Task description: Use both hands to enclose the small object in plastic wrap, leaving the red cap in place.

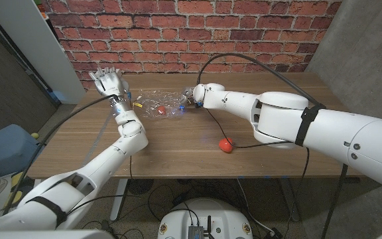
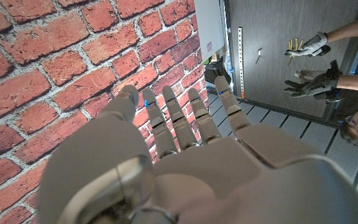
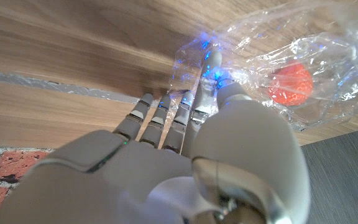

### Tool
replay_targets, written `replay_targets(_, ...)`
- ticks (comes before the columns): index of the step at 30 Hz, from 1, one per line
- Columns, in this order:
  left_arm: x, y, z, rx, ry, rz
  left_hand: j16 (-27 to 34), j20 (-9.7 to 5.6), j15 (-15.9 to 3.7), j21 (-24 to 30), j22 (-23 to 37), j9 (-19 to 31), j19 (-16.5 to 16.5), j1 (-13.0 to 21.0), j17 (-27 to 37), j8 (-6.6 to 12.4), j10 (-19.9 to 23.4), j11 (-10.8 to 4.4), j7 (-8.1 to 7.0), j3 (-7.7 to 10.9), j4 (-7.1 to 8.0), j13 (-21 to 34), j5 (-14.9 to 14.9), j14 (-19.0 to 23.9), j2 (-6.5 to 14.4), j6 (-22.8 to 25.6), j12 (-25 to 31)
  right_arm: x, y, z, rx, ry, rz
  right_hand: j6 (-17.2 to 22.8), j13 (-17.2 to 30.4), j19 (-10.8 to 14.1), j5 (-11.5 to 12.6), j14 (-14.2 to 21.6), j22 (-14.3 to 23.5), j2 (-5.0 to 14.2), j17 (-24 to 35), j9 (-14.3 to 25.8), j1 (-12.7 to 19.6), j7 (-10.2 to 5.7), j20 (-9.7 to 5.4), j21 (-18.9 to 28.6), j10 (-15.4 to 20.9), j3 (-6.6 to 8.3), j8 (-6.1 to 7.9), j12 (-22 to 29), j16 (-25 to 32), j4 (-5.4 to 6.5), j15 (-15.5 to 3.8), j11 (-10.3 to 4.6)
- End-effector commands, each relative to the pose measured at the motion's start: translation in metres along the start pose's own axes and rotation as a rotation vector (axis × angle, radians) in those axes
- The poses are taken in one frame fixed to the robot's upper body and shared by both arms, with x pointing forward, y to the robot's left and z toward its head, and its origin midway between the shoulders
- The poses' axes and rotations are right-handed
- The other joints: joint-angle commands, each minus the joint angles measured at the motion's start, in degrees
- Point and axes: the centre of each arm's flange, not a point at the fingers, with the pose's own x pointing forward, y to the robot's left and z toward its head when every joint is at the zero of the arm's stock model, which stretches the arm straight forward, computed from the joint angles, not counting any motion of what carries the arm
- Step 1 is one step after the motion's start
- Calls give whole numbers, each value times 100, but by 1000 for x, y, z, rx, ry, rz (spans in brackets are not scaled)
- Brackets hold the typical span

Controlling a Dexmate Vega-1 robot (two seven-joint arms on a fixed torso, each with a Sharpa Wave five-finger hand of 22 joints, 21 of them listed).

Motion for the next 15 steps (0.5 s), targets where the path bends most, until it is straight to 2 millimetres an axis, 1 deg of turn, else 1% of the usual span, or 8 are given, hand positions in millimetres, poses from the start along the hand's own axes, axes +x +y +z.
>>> replay_targets(1,-13,10,0,-90,-179,-315,12,71,-222,-92,24,9,-176,-342,17,17,115,110,163,-160,114,-29,-24,37,-55,111,-2,-1,-5,8,-19,1,-6,-1,14,95,-19,109,29,-47,10,22,-25,1,27,21,90,57,9,10,2,-2,-409,-13)
replay_targets(2,-13,10,0,-87,-180,-320,-3,88,-198,-129,25,2,-239,-467,19,-14,105,206,187,-211,158,-46,-27,17,-82,96,-29,-1,-5,8,-18,1,-6,8,14,99,-19,115,29,-54,7,24,-23,5,26,20,108,60,14,14,-1,-7,-408,-1)
replay_targets(5,-14,5,1,-64,-244,-499,-64,133,-157,-217,24,-32,-376,-776,22,-94,36,258,193,-391,221,-90,-43,-112,-307,82,-105,-1,-7,11,-35,-1,-9,23,14,120,-18,168,30,-61,2,19,-12,18,20,20,145,78,19,22,5,-21,-436,-7)
replay_targets(9,-14,-4,-1,-49,-248,-614,-129,276,-12,-420,32,-93,-681,-1412,32,-260,-110,296,466,-673,446,-196,23,-349,-511,153,-257,-2,-9,14,-39,-4,-11,24,14,137,-17,212,30,-66,-1,20,-13,12,17,18,178,93,21,27,8,-27,-455,5)
replay_targets(12,-13,-8,-2,-37,-256,-661,-164,317,106,-546,37,-111,-887,-1672,34,-380,-332,409,622,-767,546,-246,56,-506,-541,93,-380,-1,-8,15,-47,-5,-10,9,13,145,-18,228,31,-72,-3,22,-18,3,19,16,177,100,17,21,5,-28,-440,12)
replay_targets(13,-13,-9,-2,-32,-260,-673,-166,321,114,-570,38,-113,-929,-1702,32,-392,-336,403,705,-773,556,-255,62,-524,-537,102,-387,-2,-8,15,-46,-5,-10,3,13,146,-20,229,31,-69,-1,20,-28,-5,21,14,176,101,14,19,3,-22,-434,24)
replay_targets(14,-12,-10,-2,-27,-266,-687,-166,325,129,-584,39,-114,-949,-1724,32,-394,-333,391,716,-772,566,-261,66,-538,-521,128,-390,-2,-8,16,-45,-6,-10,-31,13,150,-25,235,32,-76,0,17,-47,-32,32,11,166,98,-1,11,1,-15,-430,26)
replay_targets(15,-12,-10,-1,-26,-275,-692,-151,324,134,-608,43,-118,-960,-1745,30,-377,-226,329,767,-712,590,-283,82,-542,-382,270,-363,-2,-8,16,-47,-6,-10,-44,13,143,-28,241,32,-78,1,13,-60,-43,52,6,158,100,-8,5,-1,-9,-410,31)
